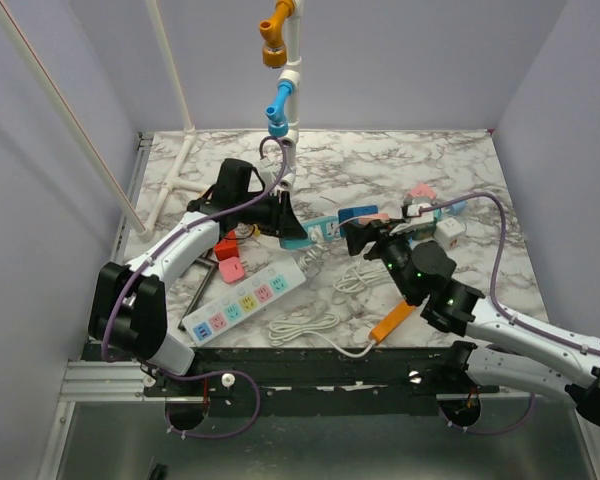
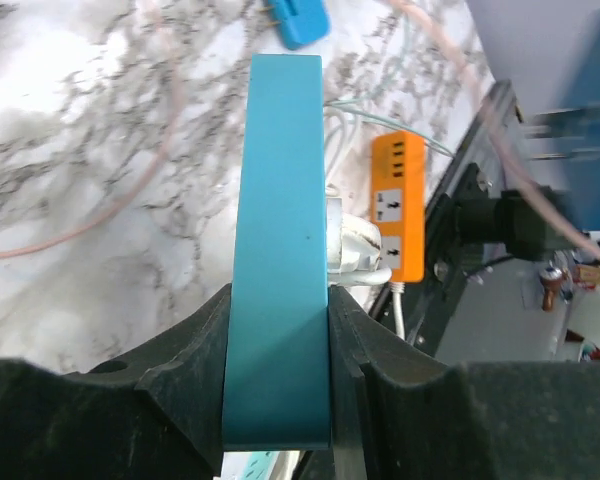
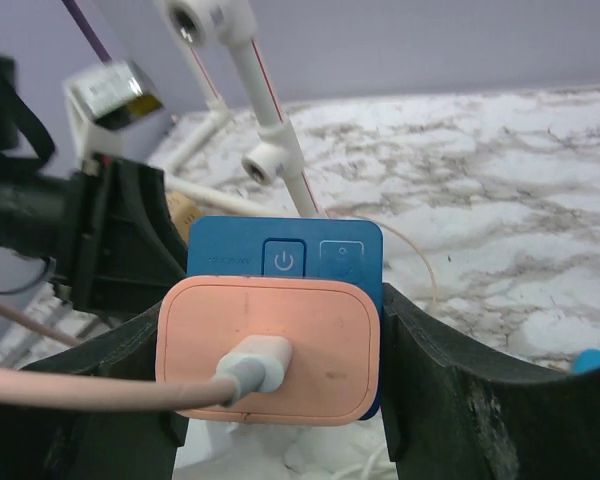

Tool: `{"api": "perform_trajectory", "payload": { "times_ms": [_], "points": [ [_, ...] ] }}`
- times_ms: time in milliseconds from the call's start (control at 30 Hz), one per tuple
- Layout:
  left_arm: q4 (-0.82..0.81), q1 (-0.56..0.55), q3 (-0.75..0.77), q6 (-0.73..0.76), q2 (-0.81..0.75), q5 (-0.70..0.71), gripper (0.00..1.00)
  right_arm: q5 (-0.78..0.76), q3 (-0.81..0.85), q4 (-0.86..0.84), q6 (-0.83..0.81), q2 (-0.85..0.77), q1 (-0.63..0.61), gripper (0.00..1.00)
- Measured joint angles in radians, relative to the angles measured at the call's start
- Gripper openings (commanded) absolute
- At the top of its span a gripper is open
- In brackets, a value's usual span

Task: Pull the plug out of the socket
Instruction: Remove the plug from the socket.

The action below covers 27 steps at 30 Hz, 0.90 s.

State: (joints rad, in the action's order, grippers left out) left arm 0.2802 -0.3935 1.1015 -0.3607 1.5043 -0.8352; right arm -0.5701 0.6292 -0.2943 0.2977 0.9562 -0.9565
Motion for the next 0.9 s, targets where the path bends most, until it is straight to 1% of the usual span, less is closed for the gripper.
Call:
{"api": "perform_trajectory", "payload": {
  "times_ms": [167, 267, 400, 600, 733, 900],
  "points": [
    [0.008, 0.032, -0.011, 0.003, 0.003, 0.061, 0.00, -0.008, 0.000, -0.047, 0.016, -0.103, 0.000, 0.14],
    [0.010, 0.034, -0.013, 0.006, 0.003, 0.076, 0.00, -0.017, 0.000, -0.047, 0.027, -0.114, 0.000, 0.14],
    [0.015, 0.031, -0.013, 0.024, 0.003, 0.084, 0.00, -0.048, 0.000, -0.006, 0.050, -0.113, -0.002, 0.13],
    [0.032, 0.022, -0.014, 0.079, 0.014, 0.108, 0.10, -0.138, 0.043, 0.145, 0.108, -0.053, -0.004, 0.10],
    [0.032, 0.012, -0.035, 0.135, 0.016, 0.136, 0.17, -0.164, 0.094, 0.254, 0.156, -0.008, 0.013, 0.10],
    [0.039, -0.009, -0.060, 0.229, 0.025, 0.189, 0.21, -0.172, 0.174, 0.393, 0.217, 0.020, 0.114, 0.09]
  ]
}}
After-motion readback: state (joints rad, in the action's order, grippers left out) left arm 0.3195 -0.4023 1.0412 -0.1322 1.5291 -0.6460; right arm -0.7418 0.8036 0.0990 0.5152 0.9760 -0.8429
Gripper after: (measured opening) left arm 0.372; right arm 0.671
